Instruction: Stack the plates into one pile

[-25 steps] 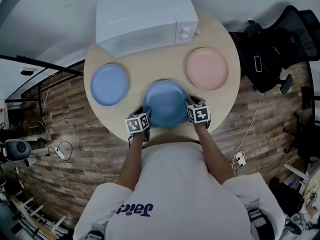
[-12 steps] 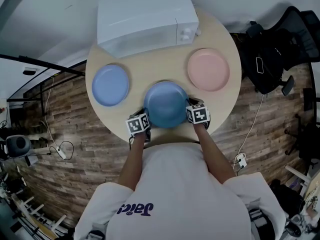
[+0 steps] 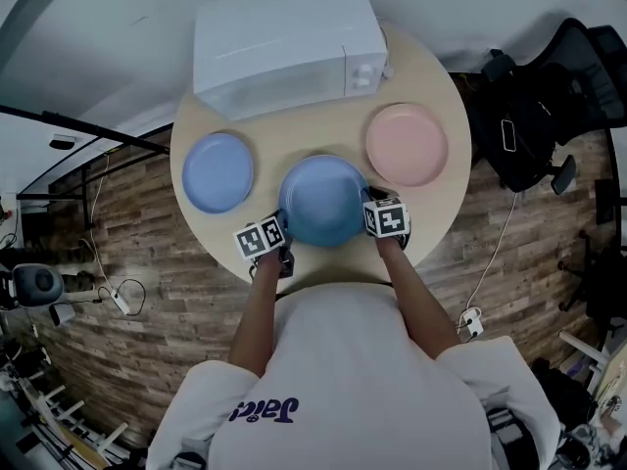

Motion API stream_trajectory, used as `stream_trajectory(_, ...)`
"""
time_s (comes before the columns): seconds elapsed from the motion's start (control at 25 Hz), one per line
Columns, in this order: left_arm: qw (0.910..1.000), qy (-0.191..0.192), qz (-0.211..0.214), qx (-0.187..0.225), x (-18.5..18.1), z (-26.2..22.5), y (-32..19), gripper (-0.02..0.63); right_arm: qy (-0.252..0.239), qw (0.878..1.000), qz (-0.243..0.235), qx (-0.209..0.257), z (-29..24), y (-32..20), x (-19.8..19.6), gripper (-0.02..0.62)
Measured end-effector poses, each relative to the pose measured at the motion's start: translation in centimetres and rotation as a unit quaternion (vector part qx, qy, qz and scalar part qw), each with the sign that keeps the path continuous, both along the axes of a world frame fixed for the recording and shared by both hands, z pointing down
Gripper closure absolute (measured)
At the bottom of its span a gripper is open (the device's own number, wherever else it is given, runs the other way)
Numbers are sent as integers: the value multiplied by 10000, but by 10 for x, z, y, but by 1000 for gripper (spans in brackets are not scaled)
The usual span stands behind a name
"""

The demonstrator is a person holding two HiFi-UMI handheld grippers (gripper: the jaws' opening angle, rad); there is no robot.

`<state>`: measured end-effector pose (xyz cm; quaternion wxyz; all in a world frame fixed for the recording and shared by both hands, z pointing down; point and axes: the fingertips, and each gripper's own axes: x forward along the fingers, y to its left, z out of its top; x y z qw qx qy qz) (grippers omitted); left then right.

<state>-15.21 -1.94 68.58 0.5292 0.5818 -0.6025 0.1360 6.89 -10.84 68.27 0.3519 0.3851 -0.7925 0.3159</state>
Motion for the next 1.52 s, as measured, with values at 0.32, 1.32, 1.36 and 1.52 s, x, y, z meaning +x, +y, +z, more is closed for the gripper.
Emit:
stream_trajectory(0.32,9990,396,-188,122,12,-27,-42,574,-339,9980,384,374,-38,-48,11,541)
stream_trajectory(1.32,9952,295,888,271,154,-31,-187,574,-277,9722,2207,736,-55,-143,172,541)
stream_trajectory(1.36,9947,227,967,275,160,-29,-191,574,-222,9713,2251,737,-53,-145,179,541)
stream_trajectory(1.52,9908,-52,1324,289,182,-20,-203,574,-86,9674,2437,682,-43,-150,202,541)
